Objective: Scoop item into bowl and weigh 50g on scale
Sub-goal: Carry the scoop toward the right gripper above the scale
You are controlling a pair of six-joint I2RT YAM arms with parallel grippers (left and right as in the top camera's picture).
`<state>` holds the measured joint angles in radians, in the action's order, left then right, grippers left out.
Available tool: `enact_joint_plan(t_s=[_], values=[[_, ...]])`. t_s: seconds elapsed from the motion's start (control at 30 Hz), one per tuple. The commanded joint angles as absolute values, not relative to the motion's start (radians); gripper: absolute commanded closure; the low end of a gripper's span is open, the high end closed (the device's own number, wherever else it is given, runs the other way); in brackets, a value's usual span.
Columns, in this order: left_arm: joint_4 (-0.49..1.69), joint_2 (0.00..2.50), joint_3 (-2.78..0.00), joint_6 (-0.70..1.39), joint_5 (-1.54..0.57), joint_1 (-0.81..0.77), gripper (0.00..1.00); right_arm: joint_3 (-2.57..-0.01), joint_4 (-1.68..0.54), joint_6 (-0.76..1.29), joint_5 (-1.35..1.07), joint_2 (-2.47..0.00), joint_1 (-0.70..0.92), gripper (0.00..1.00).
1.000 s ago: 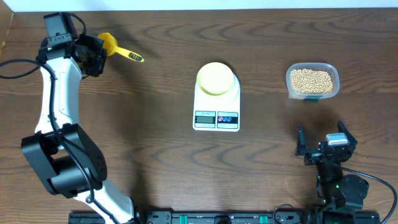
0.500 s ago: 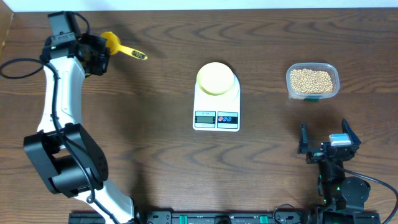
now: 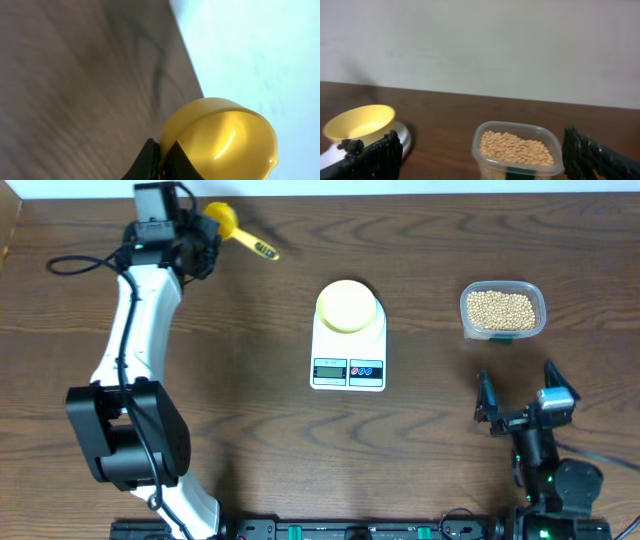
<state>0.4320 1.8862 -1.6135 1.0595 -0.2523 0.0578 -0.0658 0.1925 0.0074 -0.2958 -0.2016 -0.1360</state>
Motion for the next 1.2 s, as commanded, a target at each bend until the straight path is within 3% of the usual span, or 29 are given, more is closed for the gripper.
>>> enact_joint_plan(t_s=[0.0,0.43,0.67,0.97,1.17], values=[[0.397,1.888,-1.616,1.068,-0.221,0.012,0.92,-0.187,0.2,0.04,-0.394,-0.331,-0.131,0.01],[0.402,1.86,-1.616,1.1,-0.162,-0.149,0.92,-0.732,0.191,0.076,-0.852,-1.084,-0.125,0.01],[0.406,1.86,-1.616,1.335,-0.172,-0.206,0.93,-1.015,0.216,0.183,-0.979,-1.443,-0.031,0.01],[0.405,1.861,-1.616,1.569,-0.175,-0.289,0.93,-1.093,0.485,0.265,-0.978,-1.65,0.109,0.01],[0.406,1.861,-1.616,1.568,-0.226,-0.332,0.92,-1.092,0.434,0.265,-0.978,-1.668,0.138,0.01]])
